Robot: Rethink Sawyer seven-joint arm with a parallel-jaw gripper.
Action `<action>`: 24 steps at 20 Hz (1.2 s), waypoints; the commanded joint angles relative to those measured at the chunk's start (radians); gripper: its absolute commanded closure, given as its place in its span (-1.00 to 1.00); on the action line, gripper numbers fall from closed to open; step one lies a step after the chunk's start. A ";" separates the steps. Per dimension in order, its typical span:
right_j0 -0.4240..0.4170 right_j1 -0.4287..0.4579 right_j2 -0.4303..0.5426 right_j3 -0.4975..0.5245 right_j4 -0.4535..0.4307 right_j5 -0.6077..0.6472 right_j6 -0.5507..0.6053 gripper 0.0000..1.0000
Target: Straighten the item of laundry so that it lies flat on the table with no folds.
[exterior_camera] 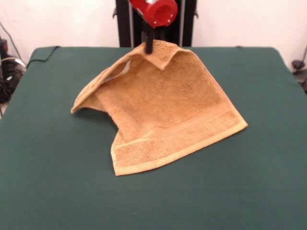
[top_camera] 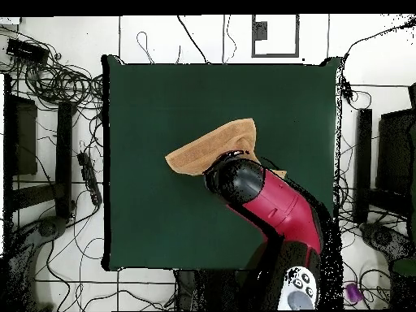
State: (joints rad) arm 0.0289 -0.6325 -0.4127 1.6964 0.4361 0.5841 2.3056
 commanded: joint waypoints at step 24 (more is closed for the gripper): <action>0.054 -0.155 0.145 0.384 0.012 -0.140 0.130 1.00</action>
State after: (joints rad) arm 0.0464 -0.7835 -0.4101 1.9469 0.4345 0.5039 2.3056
